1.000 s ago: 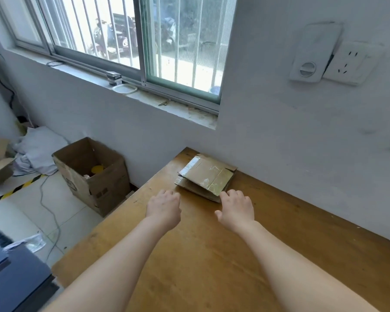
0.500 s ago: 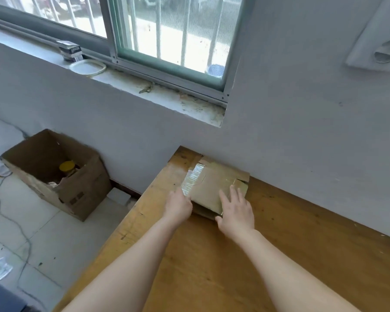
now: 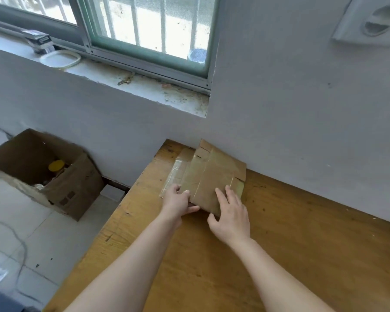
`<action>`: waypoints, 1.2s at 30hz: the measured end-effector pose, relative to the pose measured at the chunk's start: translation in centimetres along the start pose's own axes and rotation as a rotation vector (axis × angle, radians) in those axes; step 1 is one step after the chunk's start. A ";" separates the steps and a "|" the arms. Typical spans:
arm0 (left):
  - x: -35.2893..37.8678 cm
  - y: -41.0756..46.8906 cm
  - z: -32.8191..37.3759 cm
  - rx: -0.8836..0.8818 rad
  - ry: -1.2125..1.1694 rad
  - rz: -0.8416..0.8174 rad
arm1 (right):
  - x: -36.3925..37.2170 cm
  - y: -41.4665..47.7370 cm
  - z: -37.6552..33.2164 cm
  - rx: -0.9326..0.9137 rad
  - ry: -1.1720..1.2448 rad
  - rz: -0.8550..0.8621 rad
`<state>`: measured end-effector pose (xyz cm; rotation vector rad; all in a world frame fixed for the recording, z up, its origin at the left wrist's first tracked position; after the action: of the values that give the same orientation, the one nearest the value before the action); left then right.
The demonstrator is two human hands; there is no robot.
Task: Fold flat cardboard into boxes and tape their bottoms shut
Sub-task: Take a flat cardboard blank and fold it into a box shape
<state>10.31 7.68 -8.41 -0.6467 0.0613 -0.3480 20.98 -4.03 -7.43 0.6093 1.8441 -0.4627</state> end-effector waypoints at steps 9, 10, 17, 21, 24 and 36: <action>1.7 -11.1 -3.2 0.150 -0.100 -0.042 | -4.2 -8.7 3.4 -0.029 0.110 0.157; 1.8 -12.4 -3.8 0.146 -0.123 -0.040 | -4.9 -9.9 4.0 -0.036 0.145 0.167; 3.1 -20.8 -9.0 0.113 -0.202 -0.054 | -8.1 -18.3 8.6 -0.049 0.335 0.256; 4.0 -25.7 -11.9 0.093 -0.224 -0.111 | -9.4 -23.4 10.9 0.078 0.372 0.380; 4.1 -29.1 -14.0 0.098 -0.214 -0.160 | -10.0 -27.5 12.6 0.221 0.433 0.434; 6.3 -40.7 -22.9 0.109 -0.035 -0.423 | -13.0 -43.6 19.9 0.605 0.668 0.544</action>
<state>0.28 -37.94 -1.93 -0.5545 -0.1293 -0.7422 12.87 -52.54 -0.82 1.7967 2.0186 -0.4755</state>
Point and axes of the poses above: each hand's wrist, its own y-axis towards the middle knuckle, its own x-axis out of the palm, z = x × y, the point moved 4 cm from there along y, towards the middle knuckle, and after that the axes turned 4 degrees about z, right-handed, at the moved point
